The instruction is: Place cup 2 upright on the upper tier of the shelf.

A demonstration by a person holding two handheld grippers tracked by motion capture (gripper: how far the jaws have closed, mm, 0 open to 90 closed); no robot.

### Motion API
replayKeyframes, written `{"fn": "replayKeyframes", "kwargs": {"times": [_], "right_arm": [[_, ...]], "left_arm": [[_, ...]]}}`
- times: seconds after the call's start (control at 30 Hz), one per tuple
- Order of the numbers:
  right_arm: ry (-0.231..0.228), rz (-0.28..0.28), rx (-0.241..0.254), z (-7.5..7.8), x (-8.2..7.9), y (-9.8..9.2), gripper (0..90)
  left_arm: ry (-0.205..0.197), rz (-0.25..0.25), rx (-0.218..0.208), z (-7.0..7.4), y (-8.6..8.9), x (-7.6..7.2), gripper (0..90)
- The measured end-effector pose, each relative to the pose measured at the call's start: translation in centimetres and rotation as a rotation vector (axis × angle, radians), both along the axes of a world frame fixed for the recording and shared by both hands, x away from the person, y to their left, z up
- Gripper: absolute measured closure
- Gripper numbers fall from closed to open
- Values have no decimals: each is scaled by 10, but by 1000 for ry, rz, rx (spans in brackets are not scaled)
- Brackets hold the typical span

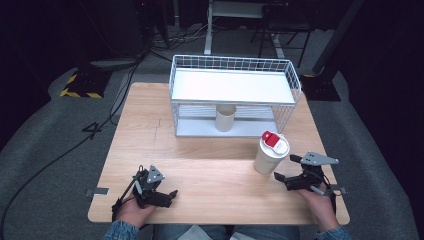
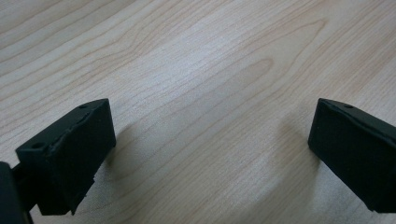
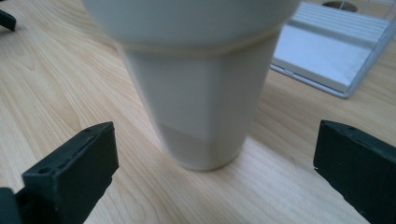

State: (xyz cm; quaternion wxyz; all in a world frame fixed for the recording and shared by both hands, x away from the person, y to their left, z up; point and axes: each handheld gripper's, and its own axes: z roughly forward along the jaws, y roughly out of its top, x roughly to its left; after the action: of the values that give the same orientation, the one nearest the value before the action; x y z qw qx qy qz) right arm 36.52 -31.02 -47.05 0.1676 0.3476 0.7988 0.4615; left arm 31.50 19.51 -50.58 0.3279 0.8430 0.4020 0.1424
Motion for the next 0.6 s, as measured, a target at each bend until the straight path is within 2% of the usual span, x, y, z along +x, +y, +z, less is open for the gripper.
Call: {"fn": "replayKeyframes", "kwargs": {"times": [0.2,0.6], "right_arm": [[-26,17,22,3,6,8,0],[-41,0,81,2,15,22,0]], "left_arm": [[0,-4,0,0,0,0,13],[-2,-7,2,0,0,1,13]]}}
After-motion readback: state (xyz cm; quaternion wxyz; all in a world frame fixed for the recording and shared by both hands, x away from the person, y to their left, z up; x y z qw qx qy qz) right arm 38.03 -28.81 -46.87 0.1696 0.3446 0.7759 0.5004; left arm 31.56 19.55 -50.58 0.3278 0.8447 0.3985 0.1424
